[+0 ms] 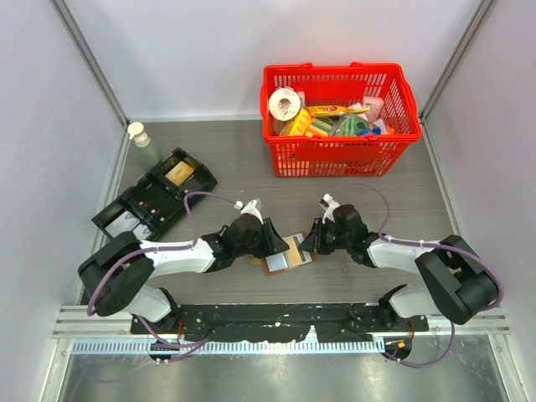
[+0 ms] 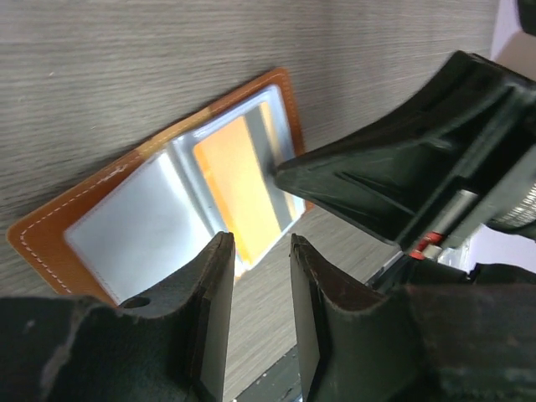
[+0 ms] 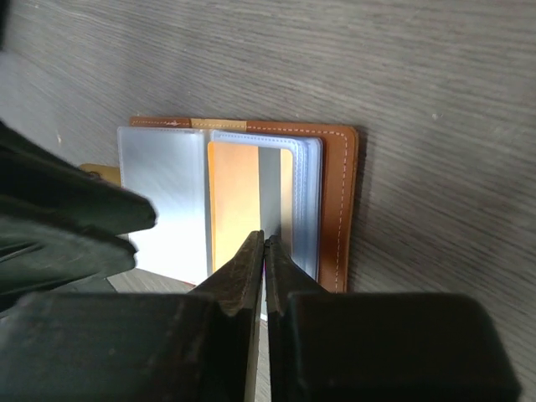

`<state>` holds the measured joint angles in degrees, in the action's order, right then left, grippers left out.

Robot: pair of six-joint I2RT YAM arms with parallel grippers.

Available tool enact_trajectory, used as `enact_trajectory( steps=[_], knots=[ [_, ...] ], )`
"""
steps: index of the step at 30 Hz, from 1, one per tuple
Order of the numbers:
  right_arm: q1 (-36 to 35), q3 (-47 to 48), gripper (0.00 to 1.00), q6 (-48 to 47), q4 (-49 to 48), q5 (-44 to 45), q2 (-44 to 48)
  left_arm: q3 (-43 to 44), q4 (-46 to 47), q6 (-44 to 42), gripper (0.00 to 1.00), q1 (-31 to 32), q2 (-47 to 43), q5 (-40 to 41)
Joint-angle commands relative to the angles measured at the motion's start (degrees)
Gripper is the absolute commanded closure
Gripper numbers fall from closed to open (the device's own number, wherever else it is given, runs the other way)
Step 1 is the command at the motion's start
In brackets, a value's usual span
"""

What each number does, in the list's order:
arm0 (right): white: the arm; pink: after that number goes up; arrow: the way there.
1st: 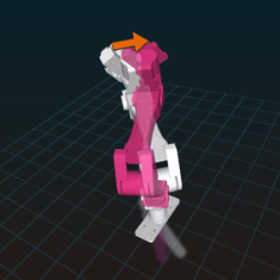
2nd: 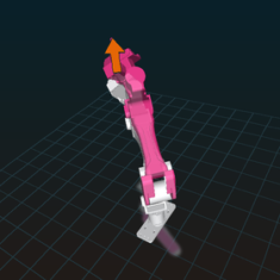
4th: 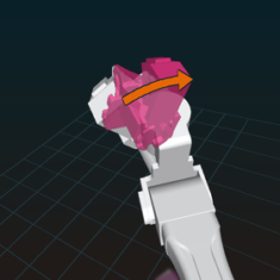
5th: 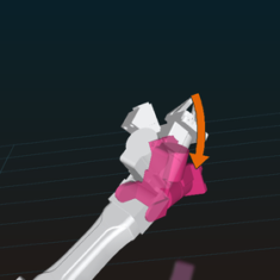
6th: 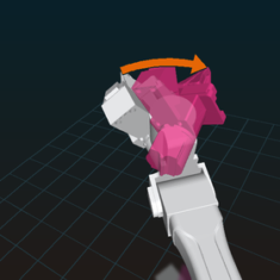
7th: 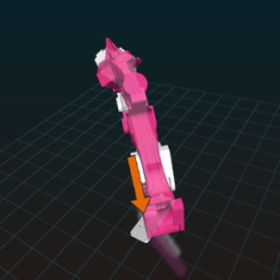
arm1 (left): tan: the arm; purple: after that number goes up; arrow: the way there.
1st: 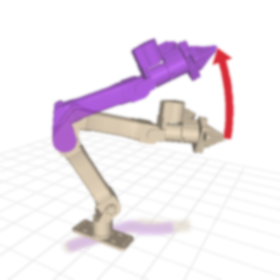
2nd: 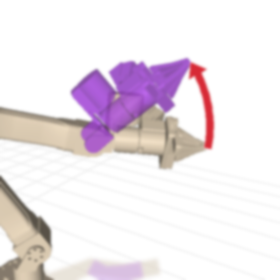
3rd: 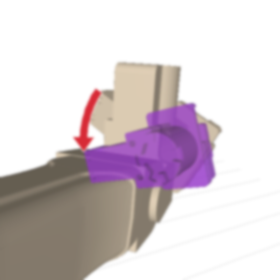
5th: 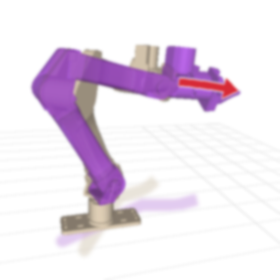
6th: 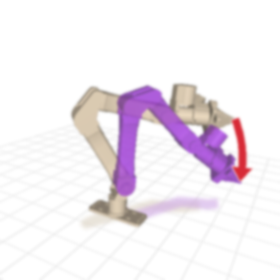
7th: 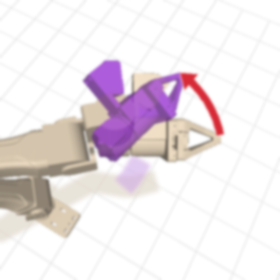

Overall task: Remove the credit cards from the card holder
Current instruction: Remove the credit card from the card holder.

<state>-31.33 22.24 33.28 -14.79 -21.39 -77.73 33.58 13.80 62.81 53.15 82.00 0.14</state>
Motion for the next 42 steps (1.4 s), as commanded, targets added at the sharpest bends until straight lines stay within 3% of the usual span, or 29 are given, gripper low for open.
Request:
enact_trajectory(
  steps=[1, 9, 18, 32, 42],
  knots=[
    [0.13, -4.74, 0.91, 3.54, -2.88, -0.59, -0.14, -2.29, 9.22, 3.37, 0.65, 0.2, 3.07, 0.21],
    [0.75, -8.44, 0.91, 7.24, -2.88, 1.87, 4.25, -3.35, 11.07, 4.17, 0.66, 0.2, 6.51, 0.39],
    [1.19, -5.46, 0.91, 4.17, 4.06, 6.18, 10.67, -4.67, 9.4, 3.64, 0.67, 0.29, 5.98, 0.91],
    [1.19, -0.71, 0.91, 1.88, 5.47, 0.73, 9.8, -3.88, 9.31, 3.02, 0.67, 0.21, 5.54, 0.12],
    [1.19, -1.67, 0.91, 2.23, 2.66, 0.47, 3.56, -3.61, 9.31, 3.2, 0.67, 0.29, 5.02, -1.81]
  ],
)
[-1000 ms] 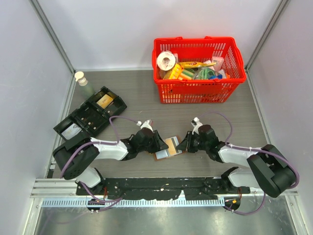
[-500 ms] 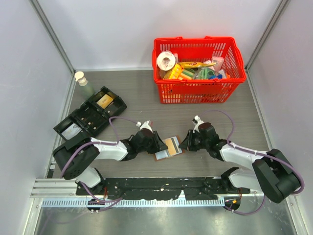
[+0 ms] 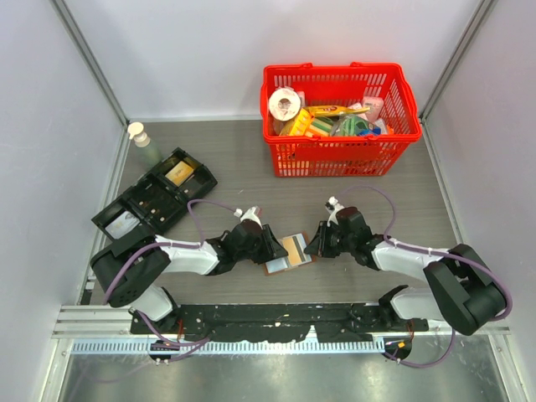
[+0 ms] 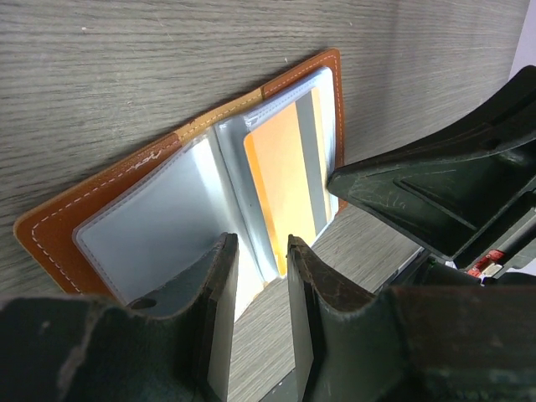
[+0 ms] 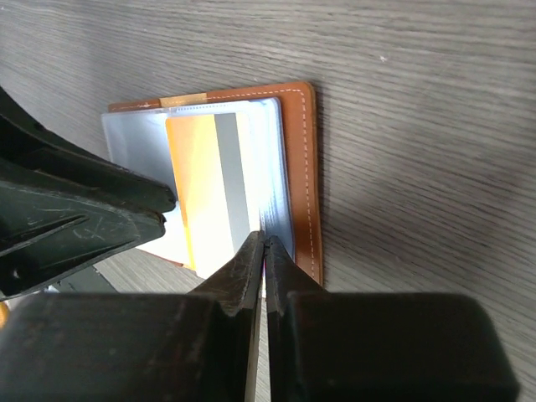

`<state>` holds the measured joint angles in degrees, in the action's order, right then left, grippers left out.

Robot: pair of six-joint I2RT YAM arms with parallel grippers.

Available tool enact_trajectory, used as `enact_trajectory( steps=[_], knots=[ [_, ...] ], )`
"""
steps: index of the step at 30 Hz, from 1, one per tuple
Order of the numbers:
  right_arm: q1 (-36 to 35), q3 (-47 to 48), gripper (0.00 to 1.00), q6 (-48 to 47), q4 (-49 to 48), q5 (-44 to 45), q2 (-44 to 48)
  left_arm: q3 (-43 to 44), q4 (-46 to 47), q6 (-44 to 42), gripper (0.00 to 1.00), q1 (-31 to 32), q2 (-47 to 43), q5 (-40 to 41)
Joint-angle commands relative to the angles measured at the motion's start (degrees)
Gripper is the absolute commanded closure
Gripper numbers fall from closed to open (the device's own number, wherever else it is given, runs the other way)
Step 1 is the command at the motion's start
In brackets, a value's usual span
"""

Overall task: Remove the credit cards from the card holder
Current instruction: Remove the credit card from the card holder.

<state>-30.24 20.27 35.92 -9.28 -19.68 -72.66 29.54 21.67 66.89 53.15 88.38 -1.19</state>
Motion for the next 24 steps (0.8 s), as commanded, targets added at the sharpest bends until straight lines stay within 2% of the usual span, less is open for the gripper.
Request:
enact_trajectory(
  steps=[1, 9, 15, 24],
  knots=[
    [0.09, -0.05, 0.91, -0.24, -3.11, -1.41, -1.86, 0.43, 1.44, -0.8, 0.67, 0.29, -1.28, -0.48],
    [0.09, -4.18, 0.91, 2.22, -3.38, -2.73, -1.61, 0.26, 2.58, 0.43, 0.69, 0.38, -0.4, -0.39],
    [0.09, -4.45, 0.91, 2.57, -2.94, -2.47, -0.81, 0.08, 6.01, 1.75, 0.83, 0.73, 1.09, -0.92],
    [0.09, -3.84, 0.91, 2.4, -2.15, -2.2, -0.55, -2.55, 7.34, 4.56, 0.82, 0.91, 0.66, 2.32]
  ],
)
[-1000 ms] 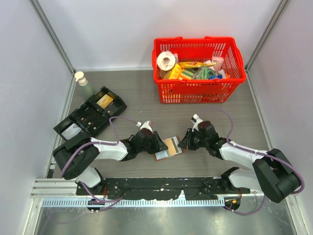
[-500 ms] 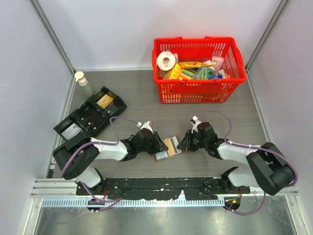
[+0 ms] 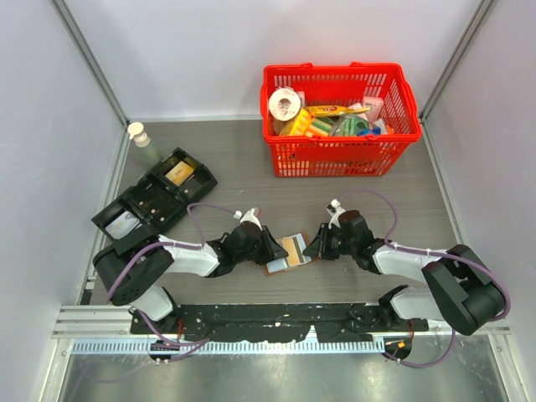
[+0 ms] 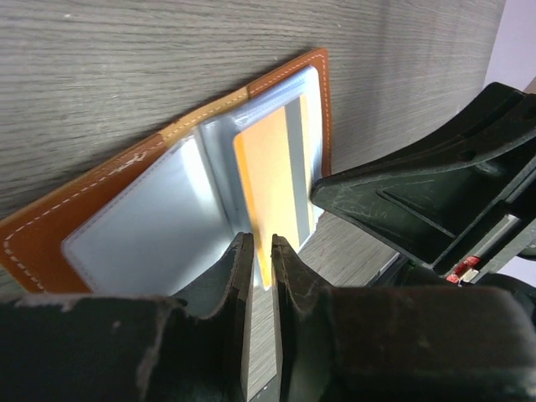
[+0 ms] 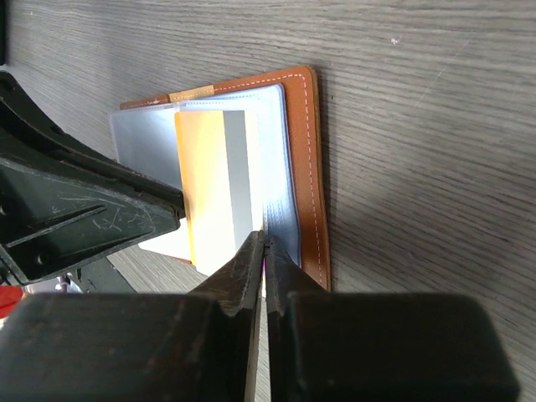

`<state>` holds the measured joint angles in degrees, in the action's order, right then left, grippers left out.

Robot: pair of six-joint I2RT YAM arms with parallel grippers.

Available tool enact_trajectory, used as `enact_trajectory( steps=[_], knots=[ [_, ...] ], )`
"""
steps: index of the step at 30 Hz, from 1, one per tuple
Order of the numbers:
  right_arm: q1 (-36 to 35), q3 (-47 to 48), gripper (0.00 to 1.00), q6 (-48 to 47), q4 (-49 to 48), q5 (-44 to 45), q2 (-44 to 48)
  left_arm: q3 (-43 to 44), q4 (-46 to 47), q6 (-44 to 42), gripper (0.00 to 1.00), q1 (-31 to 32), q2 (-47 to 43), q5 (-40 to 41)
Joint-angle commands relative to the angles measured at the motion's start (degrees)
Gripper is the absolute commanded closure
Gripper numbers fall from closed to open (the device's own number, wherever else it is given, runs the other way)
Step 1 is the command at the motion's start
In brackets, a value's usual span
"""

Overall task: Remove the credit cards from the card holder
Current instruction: Remove the credit card from the card holder.

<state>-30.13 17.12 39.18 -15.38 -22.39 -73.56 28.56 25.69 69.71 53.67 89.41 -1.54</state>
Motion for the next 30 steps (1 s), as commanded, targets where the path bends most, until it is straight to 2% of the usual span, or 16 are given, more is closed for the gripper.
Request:
enact_trajectory(
  steps=[1, 6, 16, 25, 30],
  knots=[
    [-0.02, -0.69, 0.91, -0.95, 4.04, 0.51, 0.35, -1.75, 3.05, 1.74, 0.82, 0.38, -0.46, 2.86],
    [0.07, -0.69, 0.91, -1.03, 4.04, 0.42, 0.17, -0.61, 2.96, 1.48, 0.76, 0.3, 1.12, 1.81],
    [0.07, -0.69, 0.91, -1.03, 3.86, 0.16, 0.08, 0.88, 7.97, 1.92, 0.75, 0.56, 3.32, -2.59],
    [0.07, -0.86, 0.91, -1.03, 3.69, 0.33, -0.62, 1.59, 9.2, 1.74, 0.8, 0.82, 1.12, -2.33],
    [-0.02, -0.95, 0.91, -1.03, 3.95, 0.51, -0.71, 0.98, 11.57, 2.62, 0.89, 1.0, 1.47, -2.77]
  ],
)
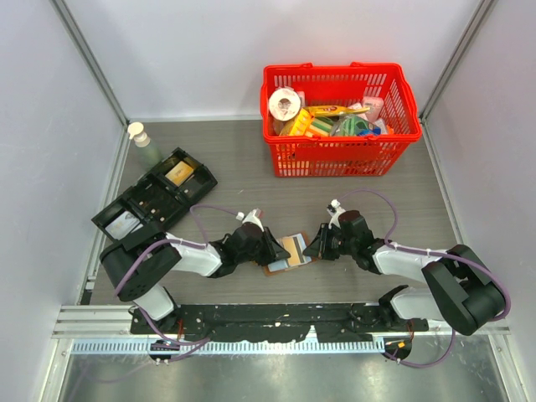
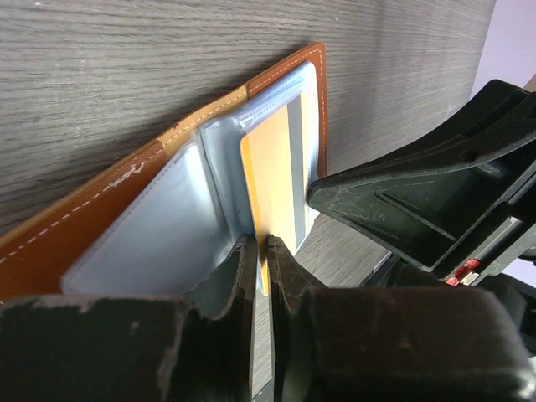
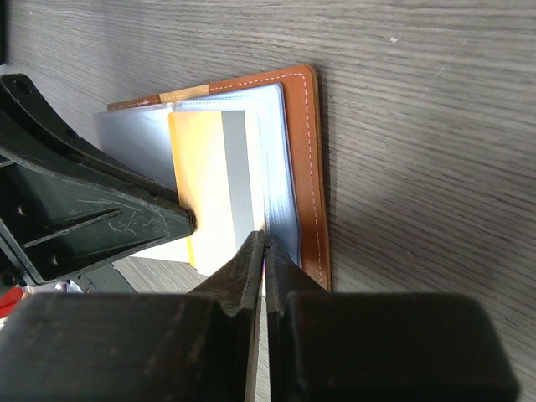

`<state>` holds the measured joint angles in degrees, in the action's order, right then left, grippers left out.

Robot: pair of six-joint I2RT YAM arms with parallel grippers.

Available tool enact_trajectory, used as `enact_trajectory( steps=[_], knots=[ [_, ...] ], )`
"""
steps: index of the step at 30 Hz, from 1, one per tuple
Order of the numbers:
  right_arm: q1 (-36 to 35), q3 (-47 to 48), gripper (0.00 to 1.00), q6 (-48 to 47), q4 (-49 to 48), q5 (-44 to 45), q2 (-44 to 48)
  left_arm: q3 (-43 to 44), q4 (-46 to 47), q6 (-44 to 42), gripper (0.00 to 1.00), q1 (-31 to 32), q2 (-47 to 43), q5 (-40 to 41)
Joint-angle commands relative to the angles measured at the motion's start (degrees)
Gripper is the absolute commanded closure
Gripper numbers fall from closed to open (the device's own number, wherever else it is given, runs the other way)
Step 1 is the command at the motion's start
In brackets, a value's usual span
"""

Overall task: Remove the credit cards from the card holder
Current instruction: Remove the credit card from the card holder.

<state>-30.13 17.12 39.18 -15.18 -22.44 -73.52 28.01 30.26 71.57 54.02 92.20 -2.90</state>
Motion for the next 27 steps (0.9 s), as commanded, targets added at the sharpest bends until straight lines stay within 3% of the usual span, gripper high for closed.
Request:
enact_trajectory(
  steps=[1, 5, 15, 27],
  knots=[
    [-0.02, -0.95, 0.91, -0.95, 3.84, 0.64, -0.75, 1.26, 7.18, 0.85, 0.92, 0.56, -1.41, -1.5],
    [0.07, -0.69, 0.91, -1.03, 4.72, 1.6, -0.84, -0.15, 7.27, 1.11, 1.0, 0.56, -2.82, -1.06],
    [0.07, -0.34, 0.92, -0.95, 6.39, 3.8, -1.19, -5.86, 1.74, 1.82, 1.0, 0.65, -8.44, 1.31],
    [-0.1, 4.49, 0.87, -0.77, 2.97, -4.01, 4.7, -4.55, -0.99, 0.41, 1.0, 0.65, -6.6, 0.79]
  ],
)
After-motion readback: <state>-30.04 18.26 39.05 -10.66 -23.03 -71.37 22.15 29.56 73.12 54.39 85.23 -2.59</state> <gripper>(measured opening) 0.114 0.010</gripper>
